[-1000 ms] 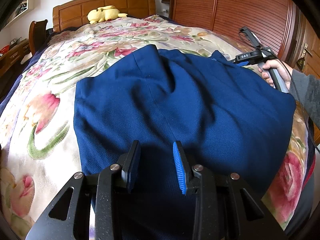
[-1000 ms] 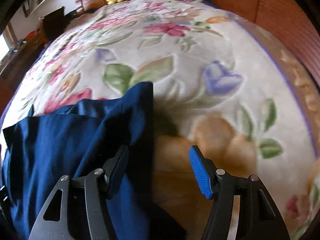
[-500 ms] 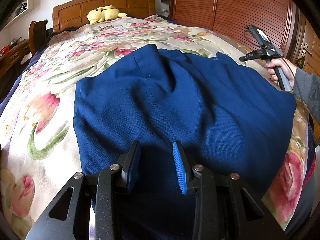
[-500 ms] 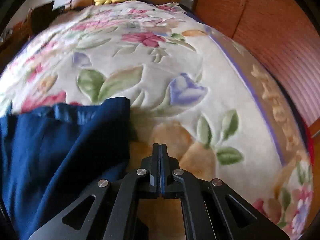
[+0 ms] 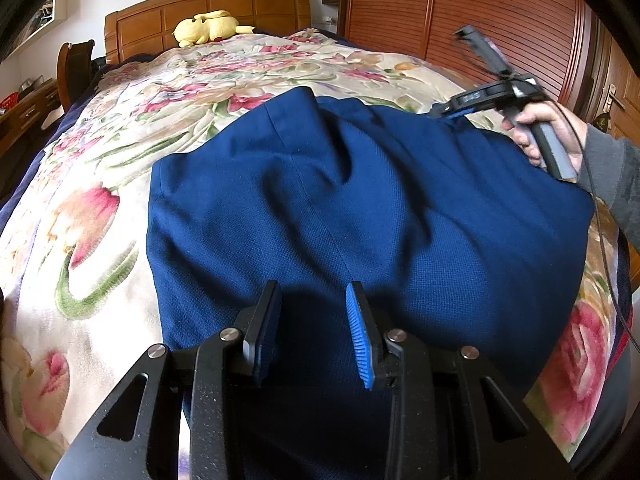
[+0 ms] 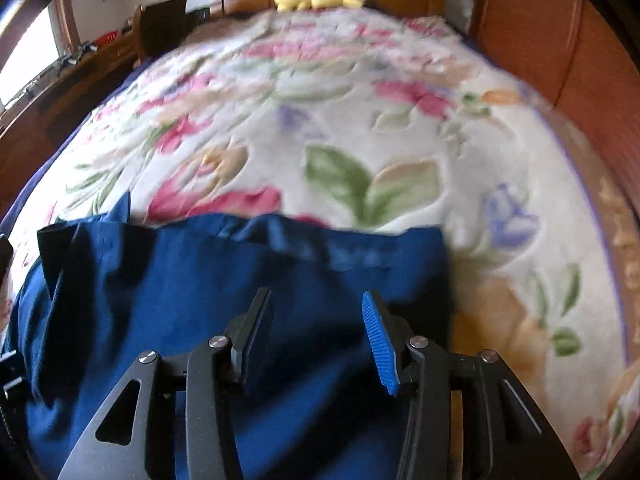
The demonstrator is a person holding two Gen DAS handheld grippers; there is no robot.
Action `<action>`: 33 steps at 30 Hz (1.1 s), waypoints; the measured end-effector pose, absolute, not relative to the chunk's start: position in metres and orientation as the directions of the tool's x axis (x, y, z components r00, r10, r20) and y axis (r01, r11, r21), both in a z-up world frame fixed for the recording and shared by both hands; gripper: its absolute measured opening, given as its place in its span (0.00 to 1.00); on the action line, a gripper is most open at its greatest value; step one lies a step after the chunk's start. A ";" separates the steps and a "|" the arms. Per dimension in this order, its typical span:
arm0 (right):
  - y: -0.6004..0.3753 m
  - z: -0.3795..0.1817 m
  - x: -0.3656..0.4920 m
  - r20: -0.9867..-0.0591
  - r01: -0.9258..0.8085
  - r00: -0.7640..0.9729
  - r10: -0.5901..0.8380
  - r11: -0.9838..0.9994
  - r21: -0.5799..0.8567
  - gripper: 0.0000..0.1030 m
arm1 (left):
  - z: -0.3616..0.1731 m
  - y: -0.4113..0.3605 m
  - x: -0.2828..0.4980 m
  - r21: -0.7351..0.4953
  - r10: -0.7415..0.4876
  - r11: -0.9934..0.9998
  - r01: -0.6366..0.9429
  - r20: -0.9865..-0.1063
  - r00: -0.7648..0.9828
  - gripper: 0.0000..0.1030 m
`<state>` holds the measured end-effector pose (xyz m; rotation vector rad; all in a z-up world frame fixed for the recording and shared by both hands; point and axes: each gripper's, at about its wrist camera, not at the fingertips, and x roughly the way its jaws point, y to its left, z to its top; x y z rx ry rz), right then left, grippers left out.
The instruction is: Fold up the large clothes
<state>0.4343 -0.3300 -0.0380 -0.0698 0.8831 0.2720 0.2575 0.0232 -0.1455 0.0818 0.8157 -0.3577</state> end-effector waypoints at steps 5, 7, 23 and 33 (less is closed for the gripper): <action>-0.320 -0.061 0.457 -0.824 -0.256 0.531 0.197 0.965 0.066 0.46 | -0.145 0.023 0.258 -0.065 -0.280 0.937 0.343 -0.725 0.629 0.33; -0.312 -0.065 0.462 -0.830 -0.278 0.520 0.202 0.959 0.060 0.24 | -0.146 0.023 0.258 -0.064 -0.280 0.937 0.343 -0.726 0.629 0.33; -0.259 -0.042 0.455 -0.748 -0.353 0.633 0.198 0.934 -0.050 0.01 | -0.149 0.023 0.259 -0.063 -0.276 0.938 0.342 -0.731 0.624 0.34; -0.324 -0.024 0.429 -0.740 -0.177 0.668 0.075 0.982 -0.060 0.45 | -0.149 0.023 0.259 -0.060 -0.275 0.938 0.342 -0.732 0.624 0.34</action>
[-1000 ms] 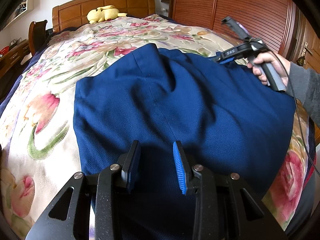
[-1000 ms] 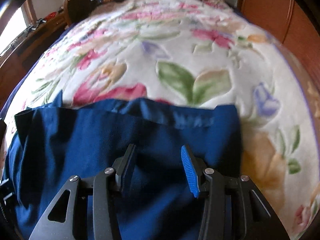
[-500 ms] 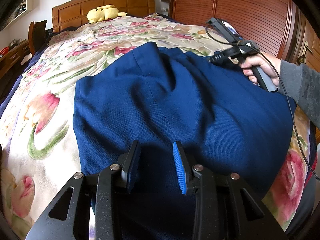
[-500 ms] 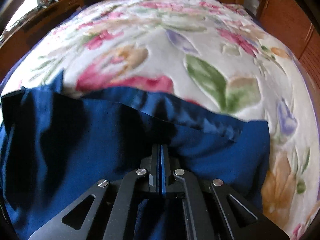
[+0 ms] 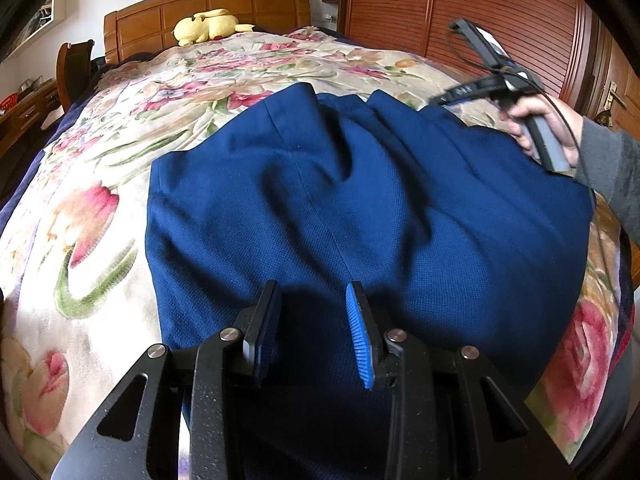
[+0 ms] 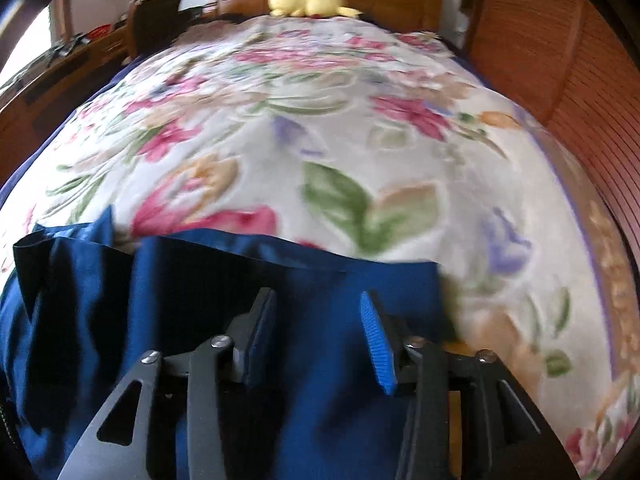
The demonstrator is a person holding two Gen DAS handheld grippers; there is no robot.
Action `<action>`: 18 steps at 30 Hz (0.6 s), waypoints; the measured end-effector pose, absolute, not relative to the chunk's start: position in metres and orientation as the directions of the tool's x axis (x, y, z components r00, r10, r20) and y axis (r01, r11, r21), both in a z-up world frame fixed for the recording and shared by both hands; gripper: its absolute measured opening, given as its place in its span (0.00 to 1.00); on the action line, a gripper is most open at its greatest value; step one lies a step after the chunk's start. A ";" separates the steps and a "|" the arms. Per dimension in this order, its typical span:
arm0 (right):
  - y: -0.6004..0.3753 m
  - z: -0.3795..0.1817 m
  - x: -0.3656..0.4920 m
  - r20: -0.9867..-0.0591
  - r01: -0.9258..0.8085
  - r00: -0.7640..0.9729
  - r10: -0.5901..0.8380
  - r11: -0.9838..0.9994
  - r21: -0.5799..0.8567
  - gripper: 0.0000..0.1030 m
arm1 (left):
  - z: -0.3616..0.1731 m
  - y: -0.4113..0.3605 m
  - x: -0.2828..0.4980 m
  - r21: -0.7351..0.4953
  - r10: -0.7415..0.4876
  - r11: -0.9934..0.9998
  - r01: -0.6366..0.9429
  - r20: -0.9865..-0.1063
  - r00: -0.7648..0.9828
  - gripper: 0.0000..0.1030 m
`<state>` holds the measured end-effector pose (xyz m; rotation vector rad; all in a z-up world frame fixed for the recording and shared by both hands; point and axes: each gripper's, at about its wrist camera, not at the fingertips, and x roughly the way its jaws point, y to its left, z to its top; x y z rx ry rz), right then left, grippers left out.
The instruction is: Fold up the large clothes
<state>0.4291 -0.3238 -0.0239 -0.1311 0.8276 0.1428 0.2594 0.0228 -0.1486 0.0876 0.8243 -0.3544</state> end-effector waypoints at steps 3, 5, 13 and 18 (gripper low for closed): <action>-0.347 -0.040 0.432 -0.781 -0.114 0.625 -0.019 0.987 -0.116 0.45 | -0.149 0.023 0.259 -0.059 -0.273 0.938 0.342 -0.733 0.624 0.34; -0.360 -0.054 0.436 -0.801 -0.079 0.598 -0.041 0.991 -0.110 0.45 | -0.149 0.022 0.260 -0.057 -0.271 0.938 0.342 -0.733 0.623 0.34; -0.360 -0.080 0.438 -0.746 -0.050 0.666 -0.018 0.996 -0.068 0.49 | -0.150 0.020 0.260 -0.045 -0.262 0.938 0.343 -0.738 0.621 0.34; -0.365 -0.075 0.431 -0.755 -0.061 0.655 -0.031 0.994 -0.095 0.49 | -0.151 0.021 0.261 -0.040 -0.258 0.939 0.341 -0.740 0.621 0.34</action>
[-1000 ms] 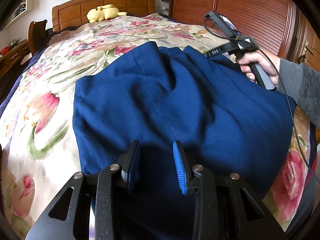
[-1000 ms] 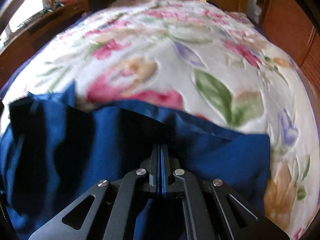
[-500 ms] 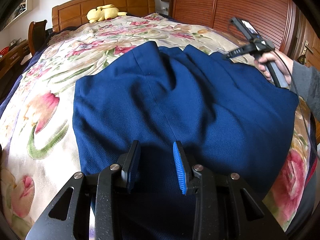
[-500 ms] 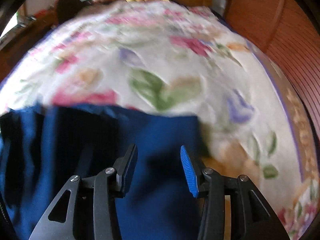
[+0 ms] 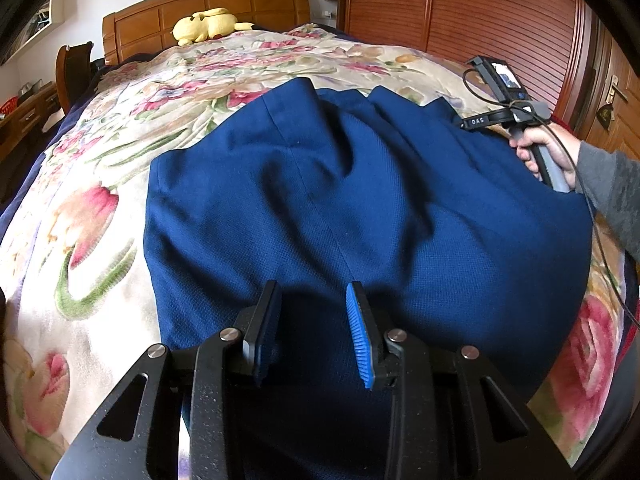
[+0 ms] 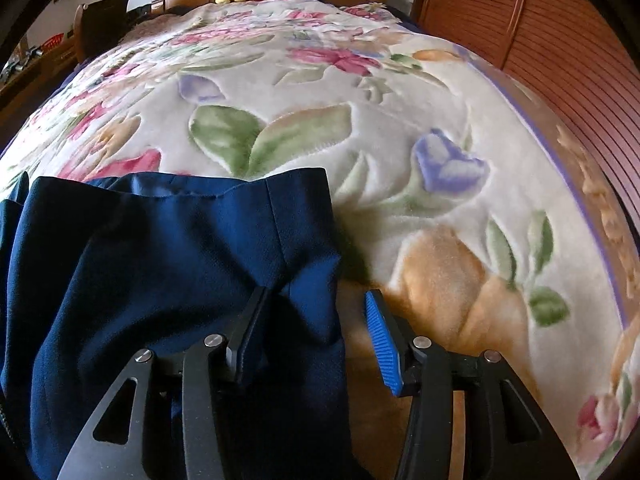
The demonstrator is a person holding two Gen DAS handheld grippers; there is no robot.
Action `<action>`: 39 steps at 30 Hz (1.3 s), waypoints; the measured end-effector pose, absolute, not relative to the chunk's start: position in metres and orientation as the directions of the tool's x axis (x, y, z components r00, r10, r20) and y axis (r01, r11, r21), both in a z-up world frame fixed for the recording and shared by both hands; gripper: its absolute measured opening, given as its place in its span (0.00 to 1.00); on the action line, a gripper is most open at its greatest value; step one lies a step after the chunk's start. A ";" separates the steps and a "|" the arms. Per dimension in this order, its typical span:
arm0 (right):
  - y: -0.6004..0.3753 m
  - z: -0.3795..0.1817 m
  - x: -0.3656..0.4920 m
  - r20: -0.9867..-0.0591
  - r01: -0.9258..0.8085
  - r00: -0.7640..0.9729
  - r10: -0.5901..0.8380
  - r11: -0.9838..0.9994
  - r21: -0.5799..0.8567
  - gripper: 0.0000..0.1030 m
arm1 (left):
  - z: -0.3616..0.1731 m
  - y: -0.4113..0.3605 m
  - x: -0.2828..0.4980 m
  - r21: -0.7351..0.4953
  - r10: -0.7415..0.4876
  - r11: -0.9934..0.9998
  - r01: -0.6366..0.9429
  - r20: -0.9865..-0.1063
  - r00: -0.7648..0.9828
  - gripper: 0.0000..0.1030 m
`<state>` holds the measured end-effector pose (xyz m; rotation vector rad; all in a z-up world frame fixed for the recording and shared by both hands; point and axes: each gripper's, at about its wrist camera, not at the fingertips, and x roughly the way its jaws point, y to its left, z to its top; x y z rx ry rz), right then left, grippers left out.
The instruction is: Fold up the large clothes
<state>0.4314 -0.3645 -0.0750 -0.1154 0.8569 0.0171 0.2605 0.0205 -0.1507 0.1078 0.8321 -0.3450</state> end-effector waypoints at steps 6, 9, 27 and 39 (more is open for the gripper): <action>-0.360 -0.041 0.381 -0.725 -0.127 0.687 0.035 0.989 -0.072 0.49 | -0.149 0.019 0.259 -0.027 -0.252 0.939 0.343 -0.733 0.631 0.34; -0.364 -0.021 0.334 -0.689 -0.167 0.718 0.098 0.985 -0.034 0.50 | -0.141 0.019 0.253 -0.010 -0.241 0.941 0.337 -0.721 0.650 0.34; -0.407 -0.065 0.190 -0.678 -0.214 0.703 0.214 0.973 0.086 0.75 | -0.106 -0.054 0.183 -0.110 -0.306 0.941 0.322 -0.683 0.663 0.34; -0.421 -0.083 0.207 -0.697 -0.258 0.623 0.356 0.934 0.246 0.76 | -0.139 -0.104 0.183 -0.083 -0.302 0.929 0.360 -0.733 0.610 0.34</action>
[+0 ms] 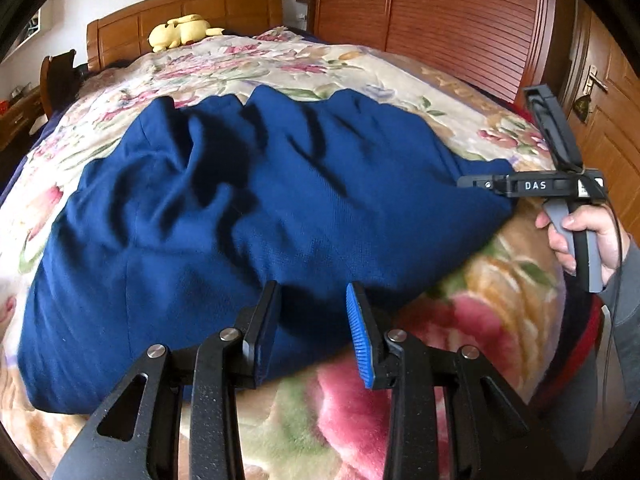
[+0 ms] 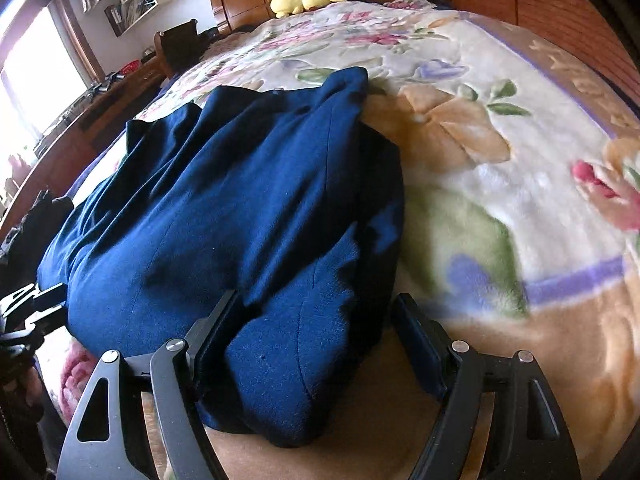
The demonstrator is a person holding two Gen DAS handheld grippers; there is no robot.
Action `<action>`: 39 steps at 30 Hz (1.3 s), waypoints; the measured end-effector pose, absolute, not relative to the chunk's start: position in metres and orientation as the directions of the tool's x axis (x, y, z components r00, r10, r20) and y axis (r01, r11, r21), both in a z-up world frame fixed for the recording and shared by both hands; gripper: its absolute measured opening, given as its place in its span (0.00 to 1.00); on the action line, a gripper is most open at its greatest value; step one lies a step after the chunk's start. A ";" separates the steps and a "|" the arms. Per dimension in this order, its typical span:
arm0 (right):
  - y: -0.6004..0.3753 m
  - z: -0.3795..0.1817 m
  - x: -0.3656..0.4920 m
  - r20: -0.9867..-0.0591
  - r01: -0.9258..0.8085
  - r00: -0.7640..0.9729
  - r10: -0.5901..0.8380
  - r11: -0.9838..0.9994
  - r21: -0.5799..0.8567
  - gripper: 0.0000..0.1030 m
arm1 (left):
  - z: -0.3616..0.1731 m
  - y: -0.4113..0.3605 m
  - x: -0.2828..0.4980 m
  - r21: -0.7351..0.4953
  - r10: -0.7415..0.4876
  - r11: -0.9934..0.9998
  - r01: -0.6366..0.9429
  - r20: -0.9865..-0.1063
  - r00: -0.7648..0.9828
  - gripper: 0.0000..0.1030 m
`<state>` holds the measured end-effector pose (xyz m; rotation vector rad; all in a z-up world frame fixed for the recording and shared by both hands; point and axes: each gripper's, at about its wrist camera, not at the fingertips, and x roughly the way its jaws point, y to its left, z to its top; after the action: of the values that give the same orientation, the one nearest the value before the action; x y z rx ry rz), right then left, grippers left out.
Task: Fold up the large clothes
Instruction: 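Grasp the blazer bundle edge with the right tool and fold it over again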
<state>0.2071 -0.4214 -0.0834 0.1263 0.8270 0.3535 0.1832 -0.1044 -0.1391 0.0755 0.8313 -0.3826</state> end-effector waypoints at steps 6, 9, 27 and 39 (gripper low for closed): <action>-0.419 -0.086 0.208 -0.698 -0.258 0.627 0.345 0.938 0.232 0.76 | -0.147 -0.098 0.182 -0.121 -0.330 0.927 0.355 -0.712 0.620 0.34; -0.418 -0.087 0.210 -0.703 -0.261 0.622 0.344 0.938 0.228 0.76 | -0.149 -0.102 0.182 -0.102 -0.316 0.931 0.351 -0.706 0.634 0.34; -0.428 -0.038 0.205 -0.604 -0.299 0.596 0.529 0.845 0.444 0.30 | -0.145 -0.083 0.175 -0.182 -0.367 0.921 0.345 -0.702 0.610 0.34; -0.269 0.088 0.174 -0.527 -0.583 0.622 0.580 0.792 0.184 0.26 | -0.104 0.015 0.110 -0.191 -0.299 0.954 0.231 -0.649 0.700 0.34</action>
<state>0.1738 -0.2687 0.0875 -0.0049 0.6034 0.6677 0.1101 0.0150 -0.1037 -0.0976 0.7393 -0.2960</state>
